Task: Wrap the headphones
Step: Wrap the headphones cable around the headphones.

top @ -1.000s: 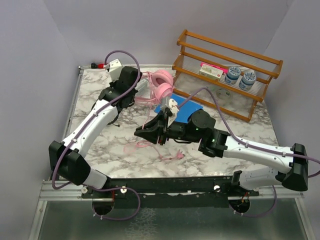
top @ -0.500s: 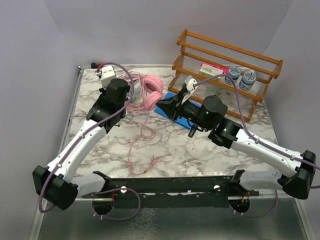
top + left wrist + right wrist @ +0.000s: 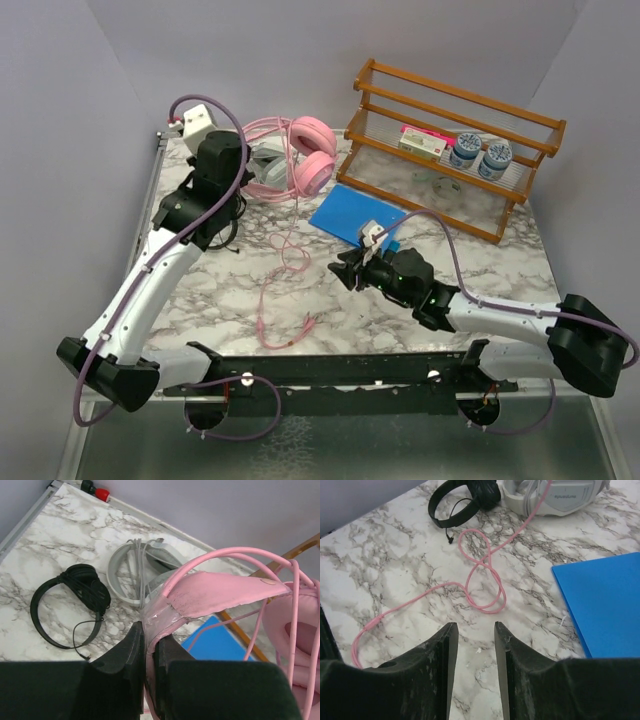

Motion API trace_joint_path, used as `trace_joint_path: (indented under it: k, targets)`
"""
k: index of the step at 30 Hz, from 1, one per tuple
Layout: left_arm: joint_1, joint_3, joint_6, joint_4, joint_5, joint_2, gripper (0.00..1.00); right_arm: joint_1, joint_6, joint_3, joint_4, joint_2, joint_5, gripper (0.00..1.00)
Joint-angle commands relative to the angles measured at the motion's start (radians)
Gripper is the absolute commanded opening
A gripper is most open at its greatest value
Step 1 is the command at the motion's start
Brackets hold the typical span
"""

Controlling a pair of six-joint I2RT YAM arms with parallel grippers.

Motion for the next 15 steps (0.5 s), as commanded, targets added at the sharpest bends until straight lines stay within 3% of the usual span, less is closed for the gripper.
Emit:
trace_joint_path:
  k: [1,5,10,15]
  targets:
    - [-0.005,0.142,-0.138,-0.032,0.092,-0.022,0.0,-0.008,-0.015,-0.044,0.337,0.063,0.067,0.45]
    - [-0.005,0.21,-0.156,-0.04,0.134,-0.046,0.0,-0.076,0.076,-0.035,0.45,0.167,-0.012,0.52]
    - [-0.005,0.29,-0.162,-0.048,0.176,-0.057,0.0,-0.128,0.124,0.04,0.563,0.33,-0.171,0.67]
    - [-0.005,0.357,-0.155,-0.056,0.171,-0.043,0.0,-0.128,0.149,0.106,0.594,0.458,-0.243,0.97]
